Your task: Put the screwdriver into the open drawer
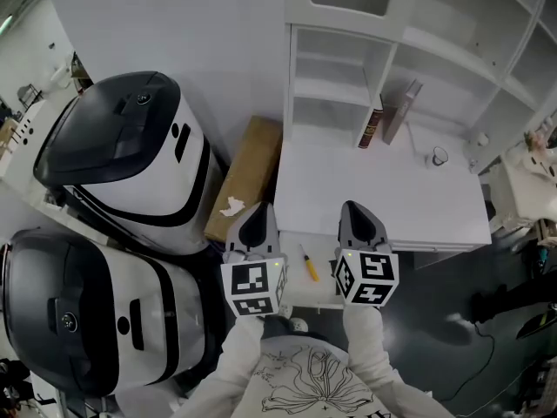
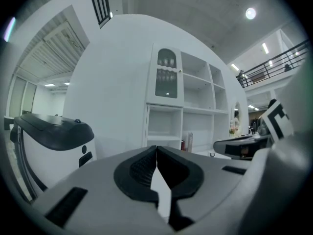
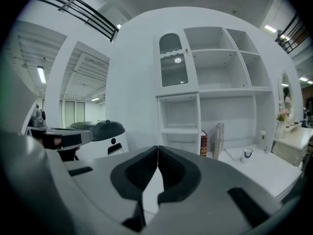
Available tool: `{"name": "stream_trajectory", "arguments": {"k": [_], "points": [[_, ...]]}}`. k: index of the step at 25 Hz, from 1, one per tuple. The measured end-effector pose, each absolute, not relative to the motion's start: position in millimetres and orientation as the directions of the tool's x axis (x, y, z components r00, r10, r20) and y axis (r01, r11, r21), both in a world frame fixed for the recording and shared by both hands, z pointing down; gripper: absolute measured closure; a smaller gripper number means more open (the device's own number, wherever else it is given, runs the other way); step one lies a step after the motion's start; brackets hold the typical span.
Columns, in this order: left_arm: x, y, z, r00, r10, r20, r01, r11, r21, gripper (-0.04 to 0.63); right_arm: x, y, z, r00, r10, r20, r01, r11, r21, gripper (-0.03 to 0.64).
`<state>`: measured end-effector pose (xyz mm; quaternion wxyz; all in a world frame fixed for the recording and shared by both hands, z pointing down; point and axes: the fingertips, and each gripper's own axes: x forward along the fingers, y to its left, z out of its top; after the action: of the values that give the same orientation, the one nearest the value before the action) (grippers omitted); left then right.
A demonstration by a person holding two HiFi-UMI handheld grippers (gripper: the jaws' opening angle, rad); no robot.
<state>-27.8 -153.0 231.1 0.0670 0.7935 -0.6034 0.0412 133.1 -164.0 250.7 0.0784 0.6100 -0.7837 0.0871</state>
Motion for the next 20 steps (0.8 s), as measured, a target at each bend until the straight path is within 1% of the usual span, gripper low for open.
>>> {"name": "stream_trajectory", "arguments": {"k": [20], "points": [[-31.3,-147.8,224.2,0.265,-0.955,0.133,-0.964,-0.26,0.056,0.589,129.3,-159.0,244.3,-0.246,-0.944,0.218,-0.969,0.244,-0.038,0.612]]}}
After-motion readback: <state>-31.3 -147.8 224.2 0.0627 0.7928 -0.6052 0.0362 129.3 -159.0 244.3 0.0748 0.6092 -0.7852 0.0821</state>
